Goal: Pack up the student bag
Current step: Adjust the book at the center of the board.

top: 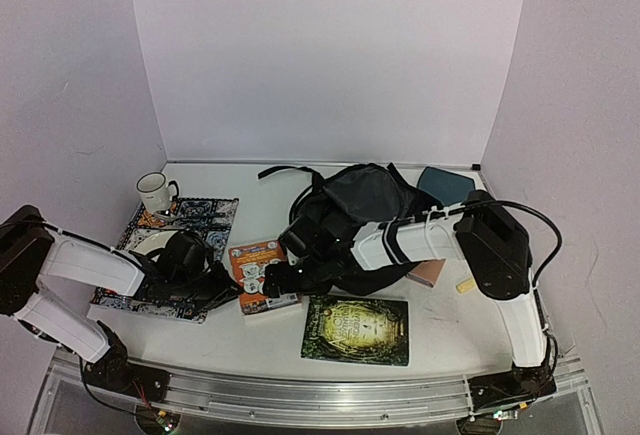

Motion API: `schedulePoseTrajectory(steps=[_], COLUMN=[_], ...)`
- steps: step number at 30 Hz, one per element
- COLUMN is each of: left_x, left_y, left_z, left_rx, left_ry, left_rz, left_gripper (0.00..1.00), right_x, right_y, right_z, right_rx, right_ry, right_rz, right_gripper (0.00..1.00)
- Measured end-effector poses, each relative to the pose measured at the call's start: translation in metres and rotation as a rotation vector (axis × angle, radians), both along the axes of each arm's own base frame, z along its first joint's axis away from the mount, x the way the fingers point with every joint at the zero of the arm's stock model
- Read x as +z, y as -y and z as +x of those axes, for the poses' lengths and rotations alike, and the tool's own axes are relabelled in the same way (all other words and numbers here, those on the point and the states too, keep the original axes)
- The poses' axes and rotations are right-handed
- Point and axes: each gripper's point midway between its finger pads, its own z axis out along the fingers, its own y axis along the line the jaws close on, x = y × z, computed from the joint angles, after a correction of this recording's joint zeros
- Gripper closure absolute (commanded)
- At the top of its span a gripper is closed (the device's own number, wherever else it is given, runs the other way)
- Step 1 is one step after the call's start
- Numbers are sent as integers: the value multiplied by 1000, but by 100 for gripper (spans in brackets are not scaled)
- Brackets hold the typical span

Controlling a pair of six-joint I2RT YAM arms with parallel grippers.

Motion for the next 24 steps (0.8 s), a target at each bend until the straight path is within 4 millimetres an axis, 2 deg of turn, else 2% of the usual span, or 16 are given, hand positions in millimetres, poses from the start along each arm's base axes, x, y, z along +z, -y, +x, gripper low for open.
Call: schedulePoseTrajectory(steps=[5,17,21,24], left_x=[1,0,0,0], left_y=[-2,-1,-1,-1], left_z=[-4,-5,-5,-6], left_rx=[19,41,50,53], left_ry=[-9,-20,-23,-19], left_rz=[-26,-29,-28,-22], left_gripper=[94,97,96,95], right_x=[2,8,19,34], right_y=[0,7,9,9], right_z=[0,3,3,2], right_rx=[6,74,89,106], right_ry=[4,-16,-14,-10], right_rz=[18,81,101,128], right_gripper=[16,36,41,45])
